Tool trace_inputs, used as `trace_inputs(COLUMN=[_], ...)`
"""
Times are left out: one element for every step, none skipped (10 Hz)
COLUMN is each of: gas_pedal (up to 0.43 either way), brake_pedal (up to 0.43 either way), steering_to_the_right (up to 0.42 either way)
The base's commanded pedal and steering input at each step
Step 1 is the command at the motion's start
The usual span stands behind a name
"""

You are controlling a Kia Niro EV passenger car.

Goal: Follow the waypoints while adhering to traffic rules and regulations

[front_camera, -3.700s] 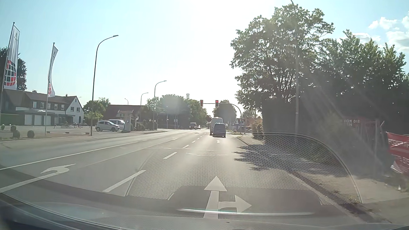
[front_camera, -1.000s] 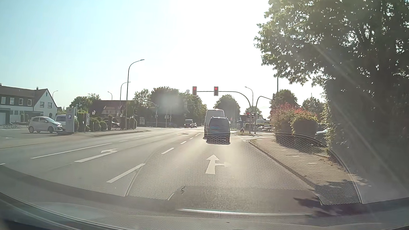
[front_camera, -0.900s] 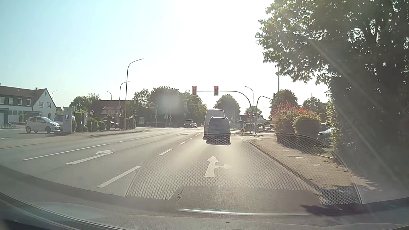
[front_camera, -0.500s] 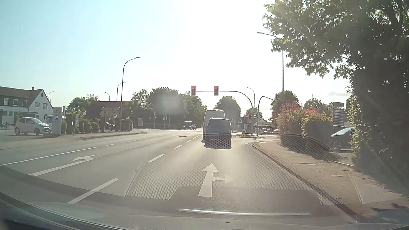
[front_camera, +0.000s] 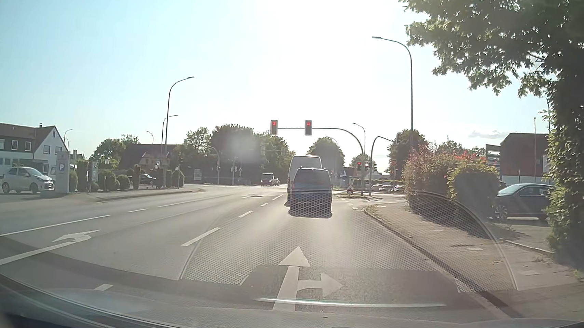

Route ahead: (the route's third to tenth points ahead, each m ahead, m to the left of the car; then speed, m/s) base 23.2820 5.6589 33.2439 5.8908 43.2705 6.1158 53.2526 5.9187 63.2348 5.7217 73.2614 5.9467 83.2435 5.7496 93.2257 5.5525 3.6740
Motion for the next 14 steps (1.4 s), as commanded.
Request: trace_inputs(gas_pedal=[0.000, 0.000, 0.000, 0.000, 0.000, 0.000, 0.000, 0.000, 0.000, 0.000, 0.000, 0.000, 0.000, 0.000], brake_pedal=[0.146, 0.134, 0.128, 0.128, 0.116, 0.104, 0.091, 0.049, 0.024, 0.018, 0.012, 0.006, 0.006, 0.006], steering_to_the_right=[-0.001, -0.001, -0.001, -0.001, -0.001, -0.001, -0.001, -0.001, -0.001, -0.001, -0.001, -0.001, -0.001, -0.001])
